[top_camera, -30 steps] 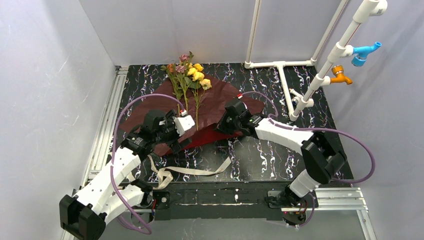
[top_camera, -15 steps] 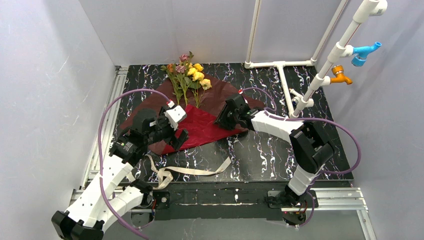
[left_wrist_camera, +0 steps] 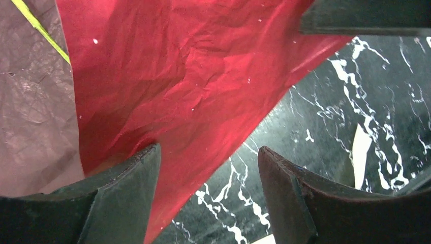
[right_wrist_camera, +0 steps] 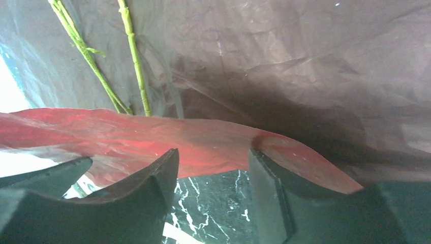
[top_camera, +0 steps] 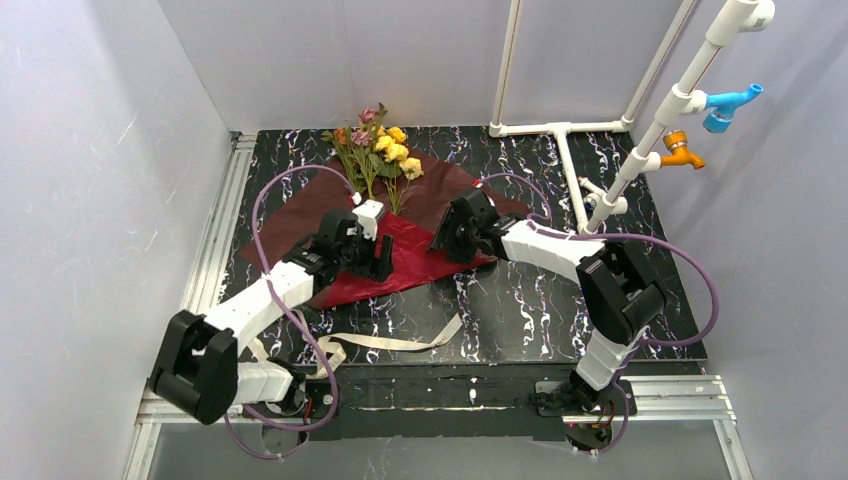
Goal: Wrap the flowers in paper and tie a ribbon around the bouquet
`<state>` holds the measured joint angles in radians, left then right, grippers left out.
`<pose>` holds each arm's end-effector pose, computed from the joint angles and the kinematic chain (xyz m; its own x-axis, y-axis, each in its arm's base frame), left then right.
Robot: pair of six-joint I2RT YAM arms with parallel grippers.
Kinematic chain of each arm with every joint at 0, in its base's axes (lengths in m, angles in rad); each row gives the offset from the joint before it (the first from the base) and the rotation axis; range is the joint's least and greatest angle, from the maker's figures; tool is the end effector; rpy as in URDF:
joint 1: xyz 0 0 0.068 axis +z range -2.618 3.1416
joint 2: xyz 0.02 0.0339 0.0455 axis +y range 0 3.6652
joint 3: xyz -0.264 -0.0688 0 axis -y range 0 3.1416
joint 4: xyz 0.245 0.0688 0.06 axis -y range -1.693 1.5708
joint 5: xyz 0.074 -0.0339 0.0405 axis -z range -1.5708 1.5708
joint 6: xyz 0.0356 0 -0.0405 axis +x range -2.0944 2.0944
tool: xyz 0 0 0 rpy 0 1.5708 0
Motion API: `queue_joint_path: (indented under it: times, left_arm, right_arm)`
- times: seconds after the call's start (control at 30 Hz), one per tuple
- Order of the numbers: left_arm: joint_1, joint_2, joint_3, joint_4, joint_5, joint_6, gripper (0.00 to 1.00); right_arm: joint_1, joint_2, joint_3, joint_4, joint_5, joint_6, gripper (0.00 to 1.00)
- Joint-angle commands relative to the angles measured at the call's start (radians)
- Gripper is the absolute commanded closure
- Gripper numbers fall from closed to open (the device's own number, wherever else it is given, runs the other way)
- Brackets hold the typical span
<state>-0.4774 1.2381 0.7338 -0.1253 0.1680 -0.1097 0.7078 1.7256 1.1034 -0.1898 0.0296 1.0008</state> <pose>0.2330 -0.1273 0.2329 -0.5826 0.1799 -0.7926 0.5123 0.8383 -0.1864 0.2819 0.2399 0.2008 -0.8316 0.3959 -0.3894 0.1218 0.8142 0.5677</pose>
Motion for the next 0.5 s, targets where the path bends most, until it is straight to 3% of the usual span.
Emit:
queue_joint_path:
  times: [0.0,0.13,0.23,0.33,0.47]
  left_arm:
    - [-0.004,0.067,0.036,0.072,-0.06,-0.075,0.32]
    - [-0.003,0.115,0.062,0.069,-0.071,-0.068,0.32]
    - [-0.002,0.143,0.08,0.056,-0.082,-0.06,0.32]
    - [-0.003,0.159,0.092,0.048,-0.089,-0.058,0.32]
    - [-0.003,0.158,0.105,0.024,-0.102,-0.086,0.32]
  right_arm:
    - [-0.029,-0.041,0.004,-0.031,0.036,-0.068,0.33]
    - [-0.033,-0.075,0.061,-0.102,0.075,-0.173,0.18]
    - [-0.024,-0.103,0.116,-0.143,0.08,-0.265,0.16]
    - [0.013,-0.133,0.138,-0.134,0.059,-0.324,0.2]
    - [0.065,-0.13,0.113,-0.082,0.001,-0.325,0.34]
